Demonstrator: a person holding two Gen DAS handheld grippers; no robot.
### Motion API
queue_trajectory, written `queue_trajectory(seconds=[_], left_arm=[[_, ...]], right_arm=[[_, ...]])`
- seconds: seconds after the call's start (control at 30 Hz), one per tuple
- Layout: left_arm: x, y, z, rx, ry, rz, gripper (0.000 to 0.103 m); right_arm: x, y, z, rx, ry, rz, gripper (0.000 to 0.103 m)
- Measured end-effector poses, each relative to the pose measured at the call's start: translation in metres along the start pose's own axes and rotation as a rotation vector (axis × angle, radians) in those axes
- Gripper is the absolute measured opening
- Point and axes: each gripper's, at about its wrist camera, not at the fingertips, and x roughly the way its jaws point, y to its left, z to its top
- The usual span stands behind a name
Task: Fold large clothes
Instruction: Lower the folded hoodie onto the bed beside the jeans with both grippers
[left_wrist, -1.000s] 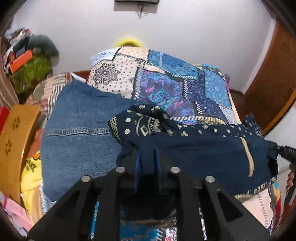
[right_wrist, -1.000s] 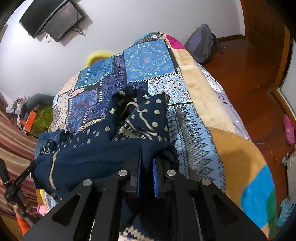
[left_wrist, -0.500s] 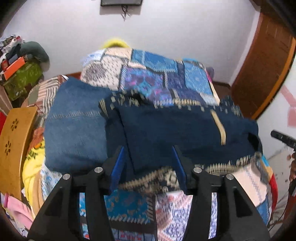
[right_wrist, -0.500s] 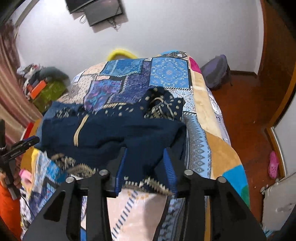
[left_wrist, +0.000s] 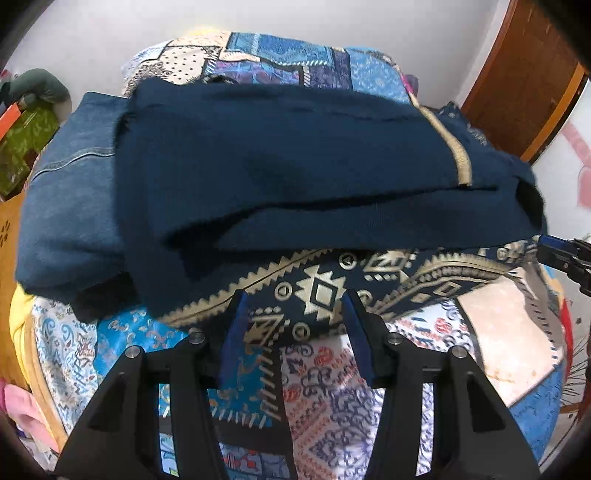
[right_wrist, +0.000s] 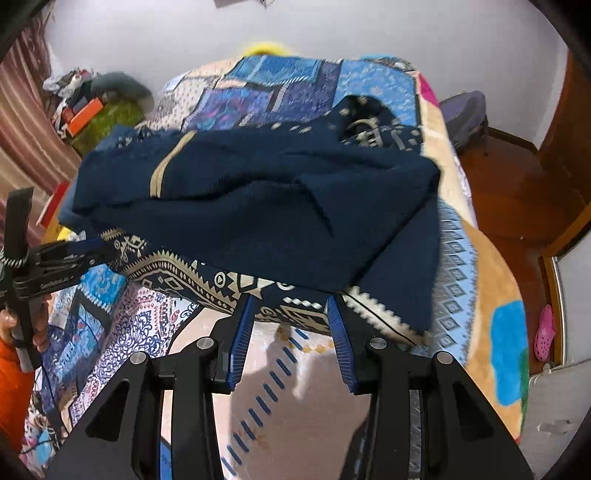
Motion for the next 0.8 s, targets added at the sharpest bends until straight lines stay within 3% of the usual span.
queue_trajectory(seconds=[0.13, 0.27, 0.4, 0.6, 0.7, 0.8], left_arm=[[0.010, -0.007, 0.012, 0.015, -0.009, 0.040, 0.051], [0.005, -0.023, 0.031, 0.096, -0.063, 0.092, 0.051], [-0.008, -0.030, 0.055, 0.118, -0.105, 0.065, 0.051], [-0.008, -0.040, 0.104, 0.201, -0.173, 0.126, 0.051], [0.005, -0.030, 0.134, 0.176, -0.164, 0.152, 0.051], [0.004, -0.016, 0.158, 0.120, -0.209, 0.222, 0.051]], right_arm=[[0.012, 0.008, 0.004, -0.041, 0.016, -0.010, 0.037], [0.017, 0.011, 0.016, -0.098, 0.014, -0.003, 0.037], [0.015, 0.006, 0.040, -0.109, -0.018, 0.024, 0.037], [0.026, -0.016, 0.089, -0.019, -0.062, 0.044, 0.037], [0.034, -0.031, 0.112, 0.047, -0.080, 0.016, 0.037], [0.027, -0.046, 0.134, 0.123, -0.160, -0.073, 0.037]])
